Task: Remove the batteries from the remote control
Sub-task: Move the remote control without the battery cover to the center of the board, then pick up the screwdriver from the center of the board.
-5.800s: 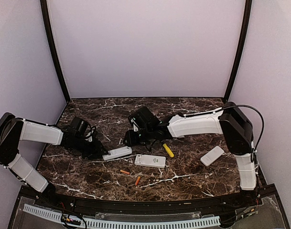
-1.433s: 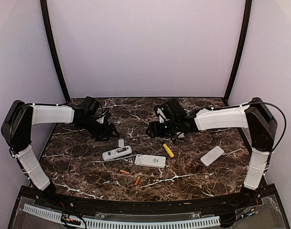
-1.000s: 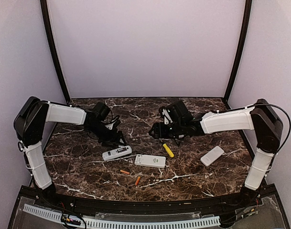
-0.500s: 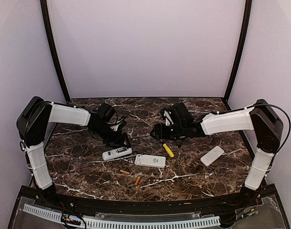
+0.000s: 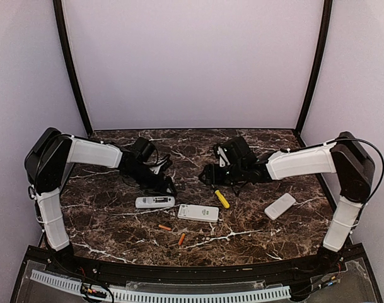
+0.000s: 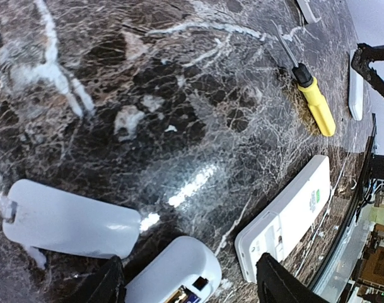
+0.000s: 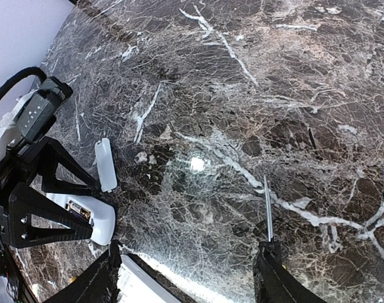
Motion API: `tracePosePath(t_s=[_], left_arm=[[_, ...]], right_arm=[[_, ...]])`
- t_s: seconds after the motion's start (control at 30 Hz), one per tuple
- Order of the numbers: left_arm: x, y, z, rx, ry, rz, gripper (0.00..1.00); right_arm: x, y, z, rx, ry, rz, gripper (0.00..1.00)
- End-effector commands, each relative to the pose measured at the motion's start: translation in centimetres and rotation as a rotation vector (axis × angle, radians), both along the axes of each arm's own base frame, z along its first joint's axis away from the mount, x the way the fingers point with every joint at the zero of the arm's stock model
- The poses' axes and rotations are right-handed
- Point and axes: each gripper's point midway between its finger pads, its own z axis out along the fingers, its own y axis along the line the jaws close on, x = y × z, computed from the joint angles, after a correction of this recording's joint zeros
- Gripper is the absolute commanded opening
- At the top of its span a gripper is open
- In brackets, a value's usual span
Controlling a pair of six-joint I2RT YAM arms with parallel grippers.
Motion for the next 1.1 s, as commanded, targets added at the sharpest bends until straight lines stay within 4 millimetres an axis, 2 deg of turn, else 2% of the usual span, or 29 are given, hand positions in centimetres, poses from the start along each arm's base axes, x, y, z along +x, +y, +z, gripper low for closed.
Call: tracePosePath(t_s=[0.0, 0.17, 0.3, 0.4, 0.47, 0.57, 0.7, 0.8, 0.83, 0.93, 0.97, 1.07], left_arm=[[-3.0, -1.4, -0.9, -0.012, 0.049, -0.102, 0.7], [-3.7, -1.5, -1.1, 0.002, 0.052, -0.119, 0.7], [-3.3, -1.5, -0.6, 0.008, 0.023, -0.109, 0.7], [-2.3, -1.6, 1.3, 0.003, -0.035, -0.093, 0.7], [-1.5, -1.6, 3.3, -0.003, -0.086, -0.075, 0.7], [0.1, -1.2, 7.5, -0.008, -0.192, -0.033, 0.71], [2.2, 1.7, 11.6, -0.016, -0.261, 0.085, 0.71], [4.3, 5.7, 13.4, -0.046, -0.27, 0.219, 0.71], [4.5, 6.7, 14.2, -0.06, -0.278, 0.251, 0.71], [6.0, 10.9, 15.4, -0.043, -0.325, 0.367, 0.71], [6.3, 12.2, 15.3, -0.027, -0.33, 0.398, 0.71], [6.6, 14.5, 15.3, 0.017, -0.371, 0.462, 0.72]], right_arm=[[0.4, -0.9, 1.4, 0.022, -0.037, -0.036, 0.7], [0.2, -1.8, 1.4, 0.004, -0.041, -0.053, 0.7], [0.0, -2.8, 0.8, -0.035, -0.029, -0.076, 0.7], [-0.1, -3.8, 0.3, -0.067, -0.011, -0.096, 0.7], [-0.2, -4.4, 0.0, -0.087, -0.002, -0.106, 0.7], [-1.0, -5.4, -0.5, -0.123, 0.02, -0.112, 0.69], [-2.1, -6.9, -1.7, -0.173, 0.067, -0.128, 0.68], [-2.8, -7.7, -2.6, -0.204, 0.099, -0.137, 0.63], [-3.0, -7.9, -3.1, -0.217, 0.112, -0.142, 0.6], [-3.2, -7.9, -3.7, -0.24, 0.137, -0.14, 0.53], [-3.3, -7.8, -3.9, -0.248, 0.145, -0.136, 0.51], [-3.6, -7.4, -4.4, -0.287, 0.161, -0.126, 0.47]])
